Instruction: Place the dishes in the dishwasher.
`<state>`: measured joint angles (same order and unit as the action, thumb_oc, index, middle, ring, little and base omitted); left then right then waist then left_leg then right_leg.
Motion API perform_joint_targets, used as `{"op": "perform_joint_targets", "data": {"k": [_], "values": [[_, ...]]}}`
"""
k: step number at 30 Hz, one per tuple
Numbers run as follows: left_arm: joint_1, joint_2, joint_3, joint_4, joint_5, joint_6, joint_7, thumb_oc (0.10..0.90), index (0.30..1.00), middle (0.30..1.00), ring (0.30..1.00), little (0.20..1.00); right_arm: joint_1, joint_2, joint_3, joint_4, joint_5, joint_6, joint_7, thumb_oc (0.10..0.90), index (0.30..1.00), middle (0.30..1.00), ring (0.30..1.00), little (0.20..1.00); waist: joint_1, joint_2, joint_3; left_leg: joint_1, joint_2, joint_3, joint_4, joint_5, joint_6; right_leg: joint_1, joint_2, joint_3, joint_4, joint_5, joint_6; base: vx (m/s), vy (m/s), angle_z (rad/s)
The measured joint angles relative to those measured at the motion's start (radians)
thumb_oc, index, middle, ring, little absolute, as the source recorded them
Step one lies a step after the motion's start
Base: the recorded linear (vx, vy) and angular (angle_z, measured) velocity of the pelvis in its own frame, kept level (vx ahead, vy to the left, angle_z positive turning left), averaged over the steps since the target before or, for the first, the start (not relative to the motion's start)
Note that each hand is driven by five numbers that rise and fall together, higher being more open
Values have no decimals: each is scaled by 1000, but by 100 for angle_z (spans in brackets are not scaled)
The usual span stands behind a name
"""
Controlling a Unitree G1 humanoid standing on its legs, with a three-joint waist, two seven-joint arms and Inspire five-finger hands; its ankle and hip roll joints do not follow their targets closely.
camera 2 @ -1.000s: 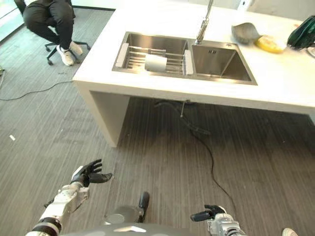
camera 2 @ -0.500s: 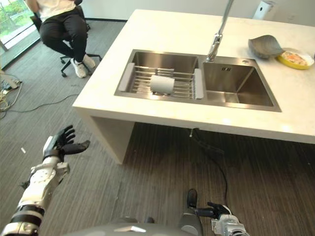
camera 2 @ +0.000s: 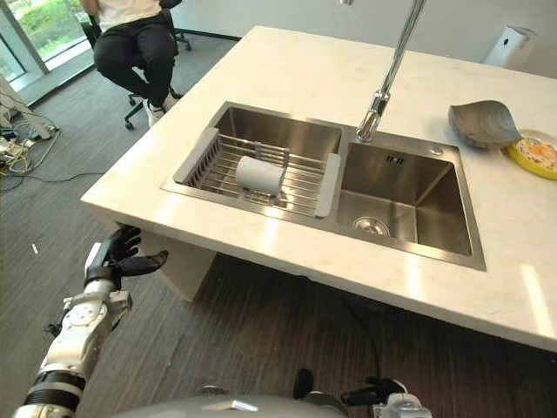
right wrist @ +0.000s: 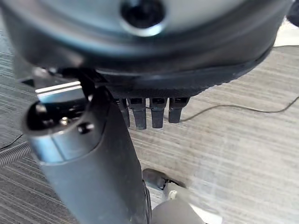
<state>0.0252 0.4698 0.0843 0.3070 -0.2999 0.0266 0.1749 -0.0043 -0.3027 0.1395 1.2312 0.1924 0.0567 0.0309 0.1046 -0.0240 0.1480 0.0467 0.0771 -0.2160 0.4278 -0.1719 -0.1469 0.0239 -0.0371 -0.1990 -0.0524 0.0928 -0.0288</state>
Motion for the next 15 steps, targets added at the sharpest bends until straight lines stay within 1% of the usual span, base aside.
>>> {"op": "perform_joint_targets", "data": {"k": [1,2,3,4,5,6,7,8,9,10,11,12,13,14,15], "values": [[-4,-2,-1,-14,6,6,5,800,900,900,900,900,2,-4,-1,-1,1,-3,0,800,900,900,900,900,-3,-1,14,-23,4,24,31,-1,2,5,-2,-2,-6,-1,-7,77,-72,32],[-12,-3,-5,-31,21,8,9,800,900,900,900,900,-4,-6,-3,-2,5,-6,-7,800,900,900,900,900,-5,-5,34,-38,8,50,28,-6,3,12,-7,0,-16,-1,-11,75,-22,43],[-22,-3,-16,-42,34,10,12,800,900,900,900,900,-2,-8,-11,-2,5,-8,-12,800,900,900,900,900,-8,-11,47,-47,11,64,-9,-5,4,18,-14,5,-27,-1,-12,73,22,66],[-38,-2,-49,-71,59,14,12,800,900,900,900,900,1,-12,-39,4,6,-4,-17,800,900,900,900,900,-4,-34,72,-53,-7,69,-188,9,-6,16,-49,23,-33,1,-12,47,32,69],[-44,-1,-71,-89,79,16,12,800,900,900,900,900,-1,-21,-40,11,6,-1,-21,800,900,900,900,900,-4,-37,83,-58,-14,69,-287,46,-9,11,-66,34,-37,9,9,40,90,60],[-44,-1,-85,-108,89,18,11,800,900,900,900,900,-2,-34,-40,13,6,-1,-23,800,900,900,900,900,-6,-24,90,-63,-12,72,-366,85,-12,16,-67,38,-44,22,31,17,54,22],[-43,-3,-89,-124,103,18,11,800,900,900,900,900,-4,-47,-42,15,6,-2,-23,800,900,900,900,900,-3,4,101,-57,12,75,-423,127,-1,19,-55,40,-45,21,38,25,94,-17],[-43,2,-89,-152,134,26,17,800,900,900,900,900,-14,-71,-48,18,6,-15,-30,800,900,900,900,900,7,82,120,-37,72,99,-481,238,1,27,-13,49,-51,23,55,44,108,-50],[-43,23,-87,-156,155,26,20,800,900,900,900,900,-21,-55,-55,21,7,-26,-36,800,900,900,900,900,20,79,127,-27,63,126,-487,245,13,24,-27,61,-51,12,65,47,108,-55],[-43,39,-87,-162,160,26,22,800,900,900,900,900,-23,-48,-59,21,7,-28,-30,800,900,900,900,900,23,79,127,-26,56,137,-493,247,20,26,-37,53,-51,2,70,62,103,-39],[-43,53,-86,-163,172,30,22,800,900,900,900,900,-20,-27,-60,22,9,-36,-29,800,900,900,900,900,20,72,125,-10,43,150,-513,252,28,30,-56,35,-50,2,73,32,31,-15],[-43,59,-86,-163,182,33,24,800,900,900,900,900,-15,-8,-62,26,10,-36,-29,800,900,900,900,900,17,67,124,5,30,154,-522,260,47,41,-72,21,-47,19,94,63,96,-8],[-39,59,-86,-163,184,39,27,800,900,900,900,900,-7,14,-65,28,19,-34,-30,800,900,900,900,900,14,62,124,25,19,157,-521,254,53,59,-81,21,-48,36,111,39,64,-1],[-39,59,-86,-163,184,39,27,800,900,900,900,900,-7,14,-65,28,19,-34,-30,800,900,900,900,900,14,62,124,25,19,157,-521,254,53,59,-81,21,-48,36,111,37,95,-6],[-22,60,-81,-163,183,42,33,800,900,900,900,900,6,34,-70,32,39,-37,-33,800,900,900,900,900,9,58,120,46,15,161,-524,244,52,72,-82,28,-50,34,115,10,57,-7]]}}
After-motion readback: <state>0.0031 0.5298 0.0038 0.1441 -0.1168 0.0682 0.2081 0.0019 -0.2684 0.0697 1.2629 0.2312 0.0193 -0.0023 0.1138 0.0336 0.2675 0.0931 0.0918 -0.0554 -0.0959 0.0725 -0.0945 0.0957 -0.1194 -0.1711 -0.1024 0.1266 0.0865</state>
